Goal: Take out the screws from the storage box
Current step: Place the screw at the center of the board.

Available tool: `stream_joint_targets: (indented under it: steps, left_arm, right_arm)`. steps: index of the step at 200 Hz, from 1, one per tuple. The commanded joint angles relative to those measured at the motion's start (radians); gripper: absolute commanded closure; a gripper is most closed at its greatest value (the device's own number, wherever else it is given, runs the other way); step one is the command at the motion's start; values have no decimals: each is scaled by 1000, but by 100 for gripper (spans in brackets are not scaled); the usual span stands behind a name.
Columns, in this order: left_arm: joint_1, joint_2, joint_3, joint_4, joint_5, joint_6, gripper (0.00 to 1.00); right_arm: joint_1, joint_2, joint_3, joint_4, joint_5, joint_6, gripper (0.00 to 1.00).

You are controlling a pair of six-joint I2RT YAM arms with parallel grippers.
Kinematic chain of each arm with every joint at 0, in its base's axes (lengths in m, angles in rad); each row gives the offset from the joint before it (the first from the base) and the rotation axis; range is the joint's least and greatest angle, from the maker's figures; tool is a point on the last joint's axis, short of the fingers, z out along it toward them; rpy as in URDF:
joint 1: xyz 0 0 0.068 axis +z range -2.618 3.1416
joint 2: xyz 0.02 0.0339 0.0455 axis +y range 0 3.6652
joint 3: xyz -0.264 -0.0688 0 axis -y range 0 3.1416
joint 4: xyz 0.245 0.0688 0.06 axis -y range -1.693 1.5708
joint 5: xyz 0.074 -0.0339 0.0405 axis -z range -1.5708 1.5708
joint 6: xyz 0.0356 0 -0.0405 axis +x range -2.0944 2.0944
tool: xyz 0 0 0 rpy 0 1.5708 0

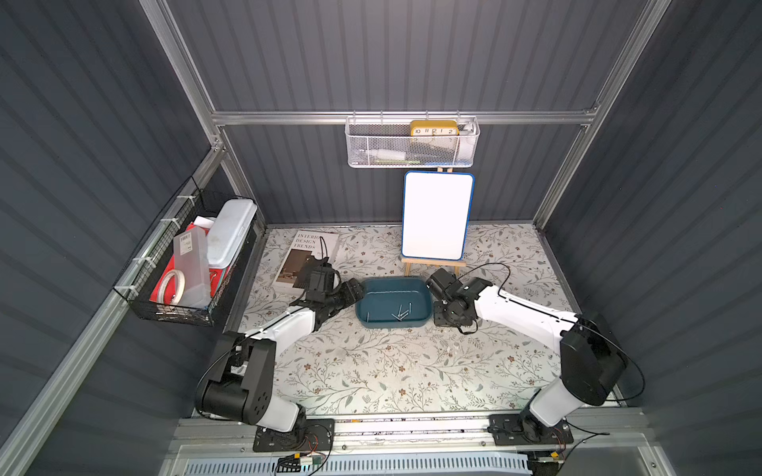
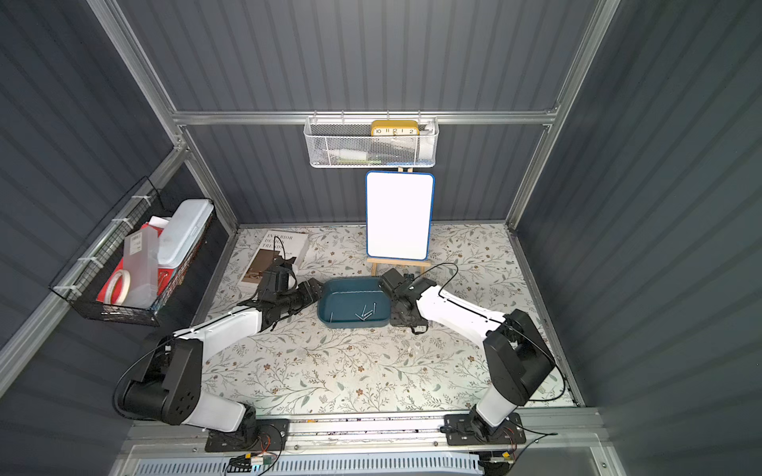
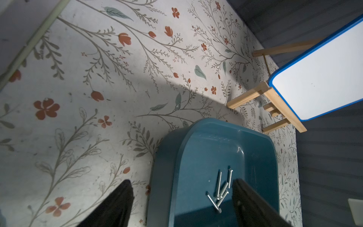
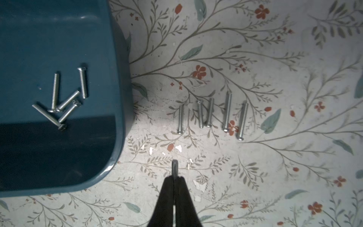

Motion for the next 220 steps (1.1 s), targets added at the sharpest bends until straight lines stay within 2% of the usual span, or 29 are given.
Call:
stream_joint_targets:
  steps: [1, 100, 156, 220]
  left_arm:
    - [-4, -2, 16, -24, -15, 28, 18]
    - [-4, -9, 14, -51, -41, 33, 18]
    - [-4, -7, 24, -65, -55, 26, 19]
    - [-4, -15, 36, -77, -68, 14, 18]
  right_arm:
    - [-14, 55, 6, 71, -44, -52, 98]
    - [-65, 169, -25, 194, -139, -106, 96]
    - [-69, 186, -43, 182, -113, -125, 93]
    - [-82, 163, -48, 165, -114, -131, 78]
